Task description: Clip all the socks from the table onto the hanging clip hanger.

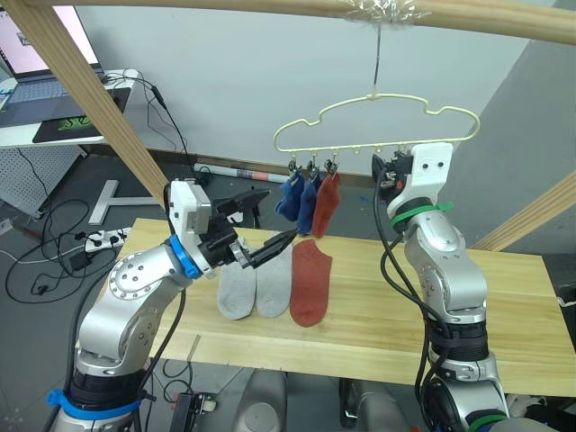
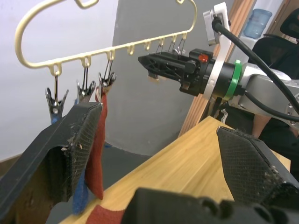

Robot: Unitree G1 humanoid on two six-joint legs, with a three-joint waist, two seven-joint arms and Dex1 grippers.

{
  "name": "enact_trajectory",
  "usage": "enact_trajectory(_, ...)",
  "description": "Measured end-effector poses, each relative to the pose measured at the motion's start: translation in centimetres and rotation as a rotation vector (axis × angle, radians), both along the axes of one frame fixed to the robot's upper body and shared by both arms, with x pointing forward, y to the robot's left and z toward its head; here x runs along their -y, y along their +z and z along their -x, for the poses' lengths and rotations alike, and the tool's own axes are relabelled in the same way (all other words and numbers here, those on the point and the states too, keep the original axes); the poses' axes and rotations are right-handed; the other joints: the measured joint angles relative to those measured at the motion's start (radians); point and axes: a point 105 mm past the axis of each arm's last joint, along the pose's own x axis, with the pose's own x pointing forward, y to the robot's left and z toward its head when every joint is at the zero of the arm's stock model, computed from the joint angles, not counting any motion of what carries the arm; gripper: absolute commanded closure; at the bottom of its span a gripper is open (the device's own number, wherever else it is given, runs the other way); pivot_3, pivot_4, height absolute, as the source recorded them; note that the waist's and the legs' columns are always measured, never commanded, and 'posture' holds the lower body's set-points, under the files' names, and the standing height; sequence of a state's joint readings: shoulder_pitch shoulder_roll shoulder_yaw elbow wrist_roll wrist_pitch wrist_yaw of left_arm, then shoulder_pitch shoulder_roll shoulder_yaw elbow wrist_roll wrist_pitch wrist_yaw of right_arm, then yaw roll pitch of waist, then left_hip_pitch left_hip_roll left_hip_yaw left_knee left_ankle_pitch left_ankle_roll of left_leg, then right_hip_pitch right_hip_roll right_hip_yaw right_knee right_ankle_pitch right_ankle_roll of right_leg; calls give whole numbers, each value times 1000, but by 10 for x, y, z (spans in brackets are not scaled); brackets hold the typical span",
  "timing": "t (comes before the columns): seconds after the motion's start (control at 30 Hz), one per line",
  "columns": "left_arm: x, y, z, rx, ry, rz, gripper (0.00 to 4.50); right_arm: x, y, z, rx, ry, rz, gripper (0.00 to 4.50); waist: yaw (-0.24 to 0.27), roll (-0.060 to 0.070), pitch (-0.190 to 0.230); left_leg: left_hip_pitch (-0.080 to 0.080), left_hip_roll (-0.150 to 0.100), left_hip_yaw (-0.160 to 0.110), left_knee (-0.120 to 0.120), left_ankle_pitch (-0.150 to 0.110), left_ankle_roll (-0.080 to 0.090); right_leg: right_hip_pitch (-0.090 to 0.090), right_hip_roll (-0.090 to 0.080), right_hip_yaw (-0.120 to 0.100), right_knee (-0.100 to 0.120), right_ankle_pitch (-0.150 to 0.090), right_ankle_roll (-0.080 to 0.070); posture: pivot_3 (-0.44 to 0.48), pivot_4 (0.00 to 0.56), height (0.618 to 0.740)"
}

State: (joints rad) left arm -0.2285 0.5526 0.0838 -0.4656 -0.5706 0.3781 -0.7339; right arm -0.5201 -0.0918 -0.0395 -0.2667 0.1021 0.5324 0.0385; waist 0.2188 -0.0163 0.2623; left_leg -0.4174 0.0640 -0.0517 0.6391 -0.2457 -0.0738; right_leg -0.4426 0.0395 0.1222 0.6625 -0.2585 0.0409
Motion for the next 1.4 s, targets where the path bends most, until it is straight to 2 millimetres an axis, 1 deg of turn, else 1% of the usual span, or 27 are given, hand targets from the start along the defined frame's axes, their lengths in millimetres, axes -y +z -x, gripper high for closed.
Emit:
enact_trajectory(0.03,0,0,0,0,0,0,0,0,0,0,0,2,0,2403,0,0,0,0,0,0,0,0,0,0,0,0,0,0,0,433,264,740)
enact_trajectory(0.07,0,0,0,0,0,0,0,0,0,0,0,3,0,2763,0,0,0,0,0,0,0,0,0,0,0,0,0,0,0,433,264,740)
enact_trajectory(0.1,0,0,0,0,0,0,0,0,0,0,0,3,0,2930,0,0,0,0,0,0,0,0,0,0,0,0,0,0,0,433,264,740)
enact_trajectory(0.17,0,0,0,0,1,1,0,0,0,0,0,4,0,3615,0,0,0,0,0,0,0,0,0,0,0,0,0,0,0,434,268,740)
enact_trajectory(0.2,0,0,0,0,2,2,0,0,0,0,0,4,0,3880,0,0,0,0,0,0,0,0,0,0,0,0,0,0,0,434,268,740)
enact_trajectory(0.23,0,0,0,-1,3,4,0,0,0,0,1,4,0,4109,0,0,0,0,0,0,0,0,0,0,0,0,0,0,0,434,268,740)
enact_trajectory(0.27,0,0,0,-2,4,6,0,0,0,0,2,4,0,4215,0,0,0,0,0,0,0,0,0,0,0,0,0,0,0,434,268,740)
enact_trajectory(0.3,0,-1,0,-3,6,8,0,0,0,0,3,4,-1,4413,0,0,0,0,0,0,0,0,0,0,0,0,0,0,0,434,268,740)
enact_trajectory(0.4,0,-5,2,-19,12,7,0,2,0,-1,2,2,-5,4460,0,0,0,0,0,0,0,0,0,0,0,0,0,0,0,434,273,740)
enact_trajectory(0.43,1,-9,6,-36,4,-3,0,2,0,-1,0,9,-10,4460,-1,0,0,0,0,0,0,0,0,0,0,0,0,0,0,434,273,740)
enact_trajectory(0.5,8,-24,14,-96,-37,-39,0,3,0,-1,-2,21,-16,4460,-1,0,0,0,0,0,0,0,0,0,0,0,0,0,0,423,275,740)
enact_trajectory(0.57,16,-44,17,-166,-53,-80,0,2,-1,-1,-14,52,-13,4460,0,1,0,0,0,0,0,0,0,0,0,0,0,0,0,413,277,740)
enact_trajectory(0.63,24,-71,19,-245,-59,-131,0,0,-2,-1,-32,80,-2,4460,-2,1,1,0,0,0,1,0,0,0,0,0,0,-2,3,405,278,740)
enact_trajectory(0.67,27,-83,17,-271,-49,-157,0,1,-3,-1,-41,88,2,4460,-1,1,1,1,0,0,1,0,0,1,0,0,0,-2,4,397,281,740)
enact_trajectory(0.77,36,-135,9,-390,8,-264,0,-3,-4,0,-58,115,8,4460,-3,3,2,1,0,0,1,0,0,1,1,1,0,-2,4,392,280,740)
enact_trajectory(0.8,39,-146,8,-411,13,-287,0,-3,-4,0,-60,118,9,4460,-3,3,2,1,0,0,1,0,0,1,1,1,0,-2,4,392,280,740)
enact_trajectory(0.83,44,-158,3,-416,37,-317,0,-3,-4,1,-64,120,9,4460,-2,4,2,1,0,0,1,0,0,1,1,1,0,-2,4,392,280,740)
enact_trajectory(1.0,63,-178,-16,-411,103,-357,0,-4,-3,4,-70,127,13,4460,-2,4,3,0,0,0,1,0,0,1,1,0,1,-1,1,372,280,740)
enact_trajectory(1.1,70,-196,-29,-419,166,-390,0,-4,-4,6,-79,133,13,4460,-2,4,3,0,0,0,2,0,0,1,1,0,1,0,0,364,279,740)
enact_trajectory(1.13,73,-199,-31,-417,175,-398,0,-5,-3,7,-79,134,14,4460,-2,4,3,0,0,0,2,0,0,1,1,1,1,0,0,363,275,740)
enact_trajectory(1.27,82,-199,-44,-364,216,-412,0,-5,-4,9,-89,140,16,4460,-2,4,2,0,0,-1,2,0,0,1,1,0,2,1,0,360,270,740)
enact_trajectory(1.4,87,-201,-50,-362,230,-417,0,-3,-5,9,-94,136,22,4460,-1,4,2,0,-1,-1,3,0,0,2,1,0,2,1,0,361,268,740)
